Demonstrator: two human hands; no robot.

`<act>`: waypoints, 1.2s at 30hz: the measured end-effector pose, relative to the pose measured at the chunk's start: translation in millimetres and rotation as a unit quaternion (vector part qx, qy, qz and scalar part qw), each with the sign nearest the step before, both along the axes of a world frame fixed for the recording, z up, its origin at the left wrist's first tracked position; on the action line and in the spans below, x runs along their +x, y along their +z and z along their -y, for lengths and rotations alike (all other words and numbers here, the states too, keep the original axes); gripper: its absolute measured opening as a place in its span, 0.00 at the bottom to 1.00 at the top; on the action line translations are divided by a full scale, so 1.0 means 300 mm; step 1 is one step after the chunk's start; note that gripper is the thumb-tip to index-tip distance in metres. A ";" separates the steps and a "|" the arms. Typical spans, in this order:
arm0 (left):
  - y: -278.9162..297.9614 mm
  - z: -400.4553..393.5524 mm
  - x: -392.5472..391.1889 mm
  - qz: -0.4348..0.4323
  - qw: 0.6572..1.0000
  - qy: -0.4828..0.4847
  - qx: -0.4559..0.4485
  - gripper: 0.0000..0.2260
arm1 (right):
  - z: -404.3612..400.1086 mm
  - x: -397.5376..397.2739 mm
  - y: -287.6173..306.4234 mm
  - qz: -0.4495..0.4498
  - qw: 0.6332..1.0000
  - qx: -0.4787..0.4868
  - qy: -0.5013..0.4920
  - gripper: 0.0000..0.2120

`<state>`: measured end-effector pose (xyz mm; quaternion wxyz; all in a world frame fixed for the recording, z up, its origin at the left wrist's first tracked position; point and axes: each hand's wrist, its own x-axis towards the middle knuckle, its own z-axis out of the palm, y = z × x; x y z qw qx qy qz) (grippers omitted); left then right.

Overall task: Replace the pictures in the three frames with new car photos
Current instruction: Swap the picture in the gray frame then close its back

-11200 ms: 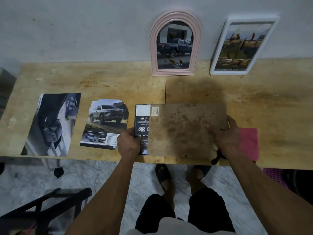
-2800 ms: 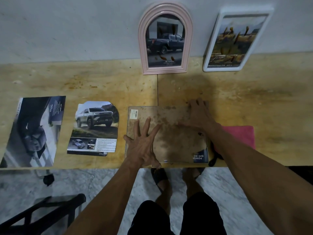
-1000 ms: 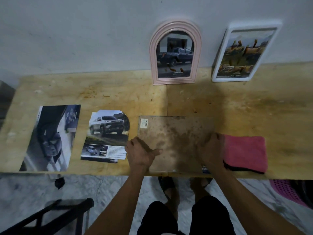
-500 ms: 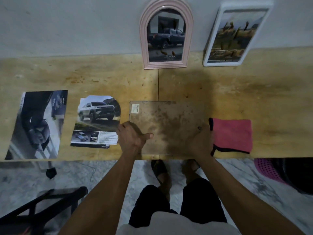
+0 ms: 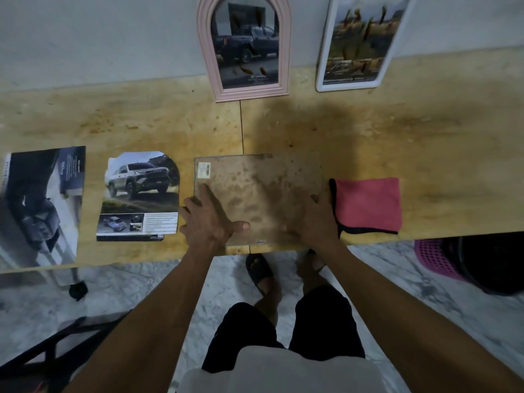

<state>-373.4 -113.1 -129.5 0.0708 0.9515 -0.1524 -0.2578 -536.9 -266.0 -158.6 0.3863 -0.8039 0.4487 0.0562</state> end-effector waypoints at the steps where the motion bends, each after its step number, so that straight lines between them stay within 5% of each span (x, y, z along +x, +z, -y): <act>1: 0.002 0.003 0.003 -0.004 1.000 -0.004 0.000 0.58 | 0.016 -0.004 0.000 0.007 1.000 0.012 0.006 0.33; 6: 0.028 0.000 0.038 -0.065 0.997 -0.035 0.027 0.62 | 0.092 -0.056 0.030 0.036 0.992 0.081 0.087 0.36; 14: 0.046 -0.015 0.036 -0.059 0.996 -0.060 0.016 0.61 | 0.082 -0.070 0.035 0.001 0.991 0.030 0.129 0.47; 21: 0.065 -0.025 0.030 -0.075 0.995 -0.064 0.020 0.63 | 0.081 -0.063 0.042 0.011 0.994 0.075 0.081 0.32; 25: 0.076 0.013 0.020 -0.086 0.986 -0.127 0.067 0.65 | 0.098 -0.041 0.055 -0.038 0.989 0.028 0.141 0.29; 27: 0.063 0.056 0.003 -0.080 0.977 -0.178 0.082 0.65 | 0.129 -0.019 0.072 -0.052 0.980 -0.087 0.170 0.24; 29: 0.045 0.099 -0.013 -0.095 0.970 -0.206 0.085 0.64 | 0.166 -0.003 0.071 -0.058 0.962 -0.182 0.193 0.29; 36: 0.019 0.122 -0.006 -0.089 0.963 -0.228 0.108 0.64 | 0.166 0.016 0.042 -0.100 0.962 -0.144 0.207 0.33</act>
